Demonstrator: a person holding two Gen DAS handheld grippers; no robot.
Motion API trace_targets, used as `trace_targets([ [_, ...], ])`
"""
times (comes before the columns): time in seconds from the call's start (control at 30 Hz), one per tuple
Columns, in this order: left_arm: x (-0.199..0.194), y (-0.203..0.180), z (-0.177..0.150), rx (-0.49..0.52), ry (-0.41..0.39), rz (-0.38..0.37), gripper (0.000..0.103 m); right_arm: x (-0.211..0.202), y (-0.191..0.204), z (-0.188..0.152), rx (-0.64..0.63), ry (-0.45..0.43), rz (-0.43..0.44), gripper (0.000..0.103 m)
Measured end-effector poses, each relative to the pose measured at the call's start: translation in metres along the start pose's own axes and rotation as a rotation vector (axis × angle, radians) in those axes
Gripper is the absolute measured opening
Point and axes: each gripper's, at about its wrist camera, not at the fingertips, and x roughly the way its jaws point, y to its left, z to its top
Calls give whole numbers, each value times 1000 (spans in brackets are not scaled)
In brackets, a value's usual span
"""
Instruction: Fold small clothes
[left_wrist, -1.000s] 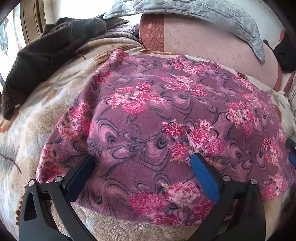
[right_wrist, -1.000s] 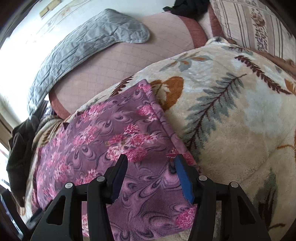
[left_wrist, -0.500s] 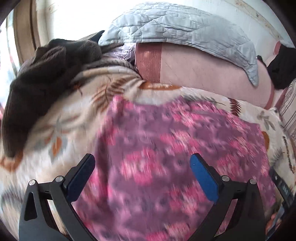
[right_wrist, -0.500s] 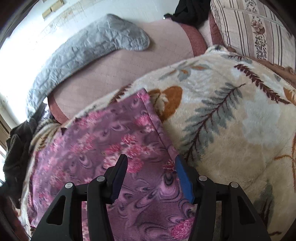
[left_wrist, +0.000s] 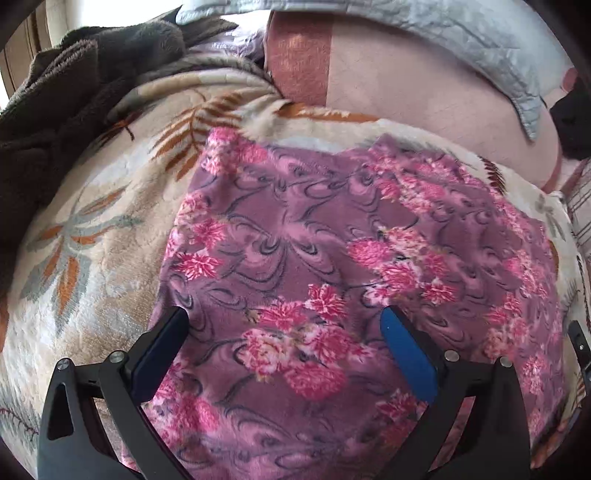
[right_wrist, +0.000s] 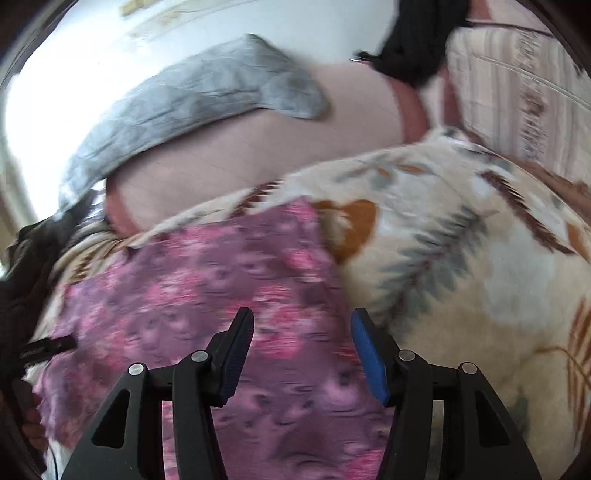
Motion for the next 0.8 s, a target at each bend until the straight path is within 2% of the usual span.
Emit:
trace_targets([
  [0.07, 5, 0, -3, 10, 29, 15, 103, 9, 9, -4, -44, 53, 10, 57],
  [0.13, 7, 6, -5, 4, 41, 13, 103, 27, 18, -11, -104, 148, -21, 57],
  [0.23, -3, 24, -2, -32, 53, -6, 103, 21, 25, -10, -138, 117, -52, 57],
  [0.33, -14, 58, 1, -88, 69, -14, 103, 8, 37, -14, -189, 66, -89, 57],
  [0.4, -11, 85, -2, -109, 117, 4, 103, -5, 55, -19, -227, 29, -52, 57],
  [0.47, -12, 109, -6, -146, 132, 13, 103, -18, 81, -33, -279, 24, 33, 58],
  [0.5, -15, 121, -7, -170, 135, 8, 103, -23, 104, -46, -336, 47, 94, 60],
  [0.63, -22, 156, -11, -258, 149, -53, 103, -28, 181, -96, -558, 139, 233, 61],
  [0.8, -31, 182, -11, -256, 163, -109, 103, -31, 266, -140, -812, 152, 299, 66],
])
